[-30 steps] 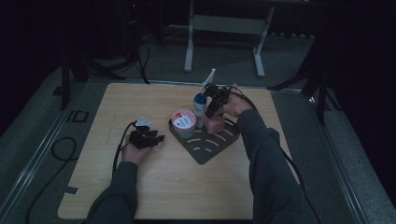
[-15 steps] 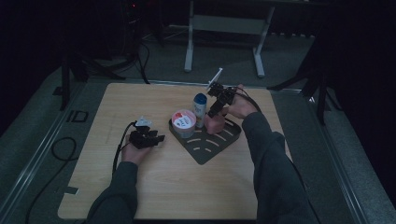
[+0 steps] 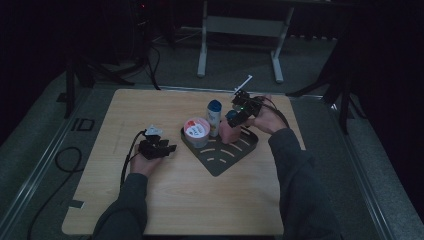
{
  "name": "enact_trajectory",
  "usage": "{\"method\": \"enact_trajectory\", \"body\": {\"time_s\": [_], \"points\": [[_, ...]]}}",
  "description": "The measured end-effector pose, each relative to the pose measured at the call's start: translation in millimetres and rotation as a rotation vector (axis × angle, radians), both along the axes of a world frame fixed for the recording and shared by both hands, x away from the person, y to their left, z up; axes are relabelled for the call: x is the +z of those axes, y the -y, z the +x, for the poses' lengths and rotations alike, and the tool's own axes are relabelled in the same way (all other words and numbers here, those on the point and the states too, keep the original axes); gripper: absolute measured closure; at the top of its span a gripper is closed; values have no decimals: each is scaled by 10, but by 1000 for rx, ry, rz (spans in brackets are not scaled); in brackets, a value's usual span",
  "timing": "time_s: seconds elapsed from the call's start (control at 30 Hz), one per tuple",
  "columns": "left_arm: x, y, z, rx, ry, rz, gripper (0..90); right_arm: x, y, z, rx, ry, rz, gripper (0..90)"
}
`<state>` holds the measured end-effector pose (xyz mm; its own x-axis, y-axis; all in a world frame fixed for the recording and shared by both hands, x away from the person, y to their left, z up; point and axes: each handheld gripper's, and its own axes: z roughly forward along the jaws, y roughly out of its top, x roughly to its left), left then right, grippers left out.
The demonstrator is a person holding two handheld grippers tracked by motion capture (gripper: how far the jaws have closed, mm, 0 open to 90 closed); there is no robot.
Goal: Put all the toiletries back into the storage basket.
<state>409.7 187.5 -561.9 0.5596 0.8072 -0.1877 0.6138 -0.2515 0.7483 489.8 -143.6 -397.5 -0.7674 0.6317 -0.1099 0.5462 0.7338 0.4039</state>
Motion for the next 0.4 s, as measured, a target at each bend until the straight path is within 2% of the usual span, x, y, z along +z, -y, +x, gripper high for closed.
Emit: {"method": "enact_trajectory", "body": {"time_s": [0.1, 0.17, 0.27, 0.4], "points": [[0, 0, 0, 0, 0, 0, 520, -11, 53, -42, -5, 6, 24, 141], [0, 0, 0, 0, 0, 0, 520, -47, 160, -136, -12, 40, 70, 141], [0, -1, 0, 0, 0, -1, 520, -84, 265, -226, -18, 65, 116, 143], [0, -3, 2, -1, -1, -2, 520, -149, 380, -347, -24, 83, 141, 143]]}}
